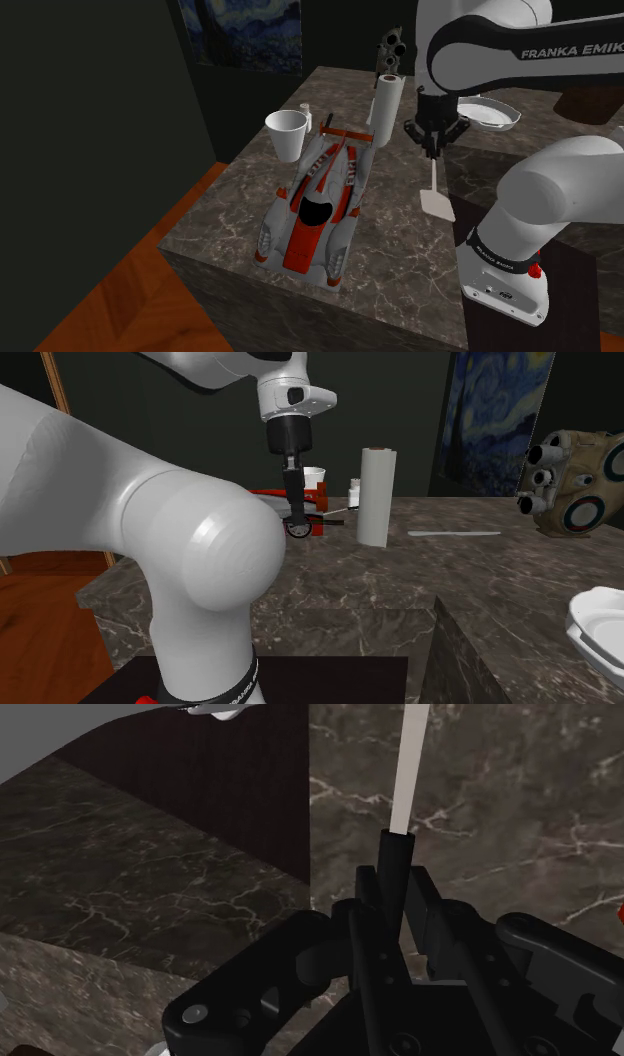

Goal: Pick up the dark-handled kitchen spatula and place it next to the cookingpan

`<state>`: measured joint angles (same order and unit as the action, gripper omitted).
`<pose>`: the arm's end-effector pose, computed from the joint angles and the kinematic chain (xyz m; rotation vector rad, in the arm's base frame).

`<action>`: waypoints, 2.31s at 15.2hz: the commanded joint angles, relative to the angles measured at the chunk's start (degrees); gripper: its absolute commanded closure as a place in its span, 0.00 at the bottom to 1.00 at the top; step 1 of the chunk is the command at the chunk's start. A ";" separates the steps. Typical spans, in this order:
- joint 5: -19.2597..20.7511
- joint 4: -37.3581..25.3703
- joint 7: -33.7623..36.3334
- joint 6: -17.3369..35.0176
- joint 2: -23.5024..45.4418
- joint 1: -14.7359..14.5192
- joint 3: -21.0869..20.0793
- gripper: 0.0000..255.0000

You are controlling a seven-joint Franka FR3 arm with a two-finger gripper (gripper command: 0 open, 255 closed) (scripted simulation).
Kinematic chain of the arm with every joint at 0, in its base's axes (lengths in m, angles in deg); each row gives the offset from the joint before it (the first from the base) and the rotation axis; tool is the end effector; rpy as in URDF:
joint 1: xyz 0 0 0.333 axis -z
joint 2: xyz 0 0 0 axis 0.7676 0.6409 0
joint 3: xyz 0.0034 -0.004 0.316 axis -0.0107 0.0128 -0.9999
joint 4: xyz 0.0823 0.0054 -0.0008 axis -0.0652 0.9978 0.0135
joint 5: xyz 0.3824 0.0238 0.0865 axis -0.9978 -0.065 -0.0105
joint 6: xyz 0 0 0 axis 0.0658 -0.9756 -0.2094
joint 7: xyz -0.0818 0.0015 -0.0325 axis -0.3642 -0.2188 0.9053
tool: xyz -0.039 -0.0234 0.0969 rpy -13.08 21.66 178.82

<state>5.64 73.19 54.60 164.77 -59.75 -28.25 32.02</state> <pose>0.2470 -0.0018 0.4268 2.3965 -1.5888 -0.0758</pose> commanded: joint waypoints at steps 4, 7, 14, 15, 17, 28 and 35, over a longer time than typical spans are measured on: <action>1.11 -3.64 -0.71 -4.01 -0.47 0.55 1.16 1.00; 3.99 -2.39 -3.69 -5.17 -3.18 1.64 4.49 1.00; 15.36 2.14 -14.39 -5.49 -9.91 7.48 16.36 1.00; 17.14 2.48 -15.99 -5.26 -10.41 8.58 18.14 1.00; 20.78 2.91 -19.15 -4.57 -10.97 10.84 21.79 1.00; 39.50 -0.91 -34.43 4.07 -3.91 21.41 42.03 1.00; 47.23 -8.43 -42.04 11.21 6.34 23.04 53.95 1.00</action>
<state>51.91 66.14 13.85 175.10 -54.90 -5.29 84.29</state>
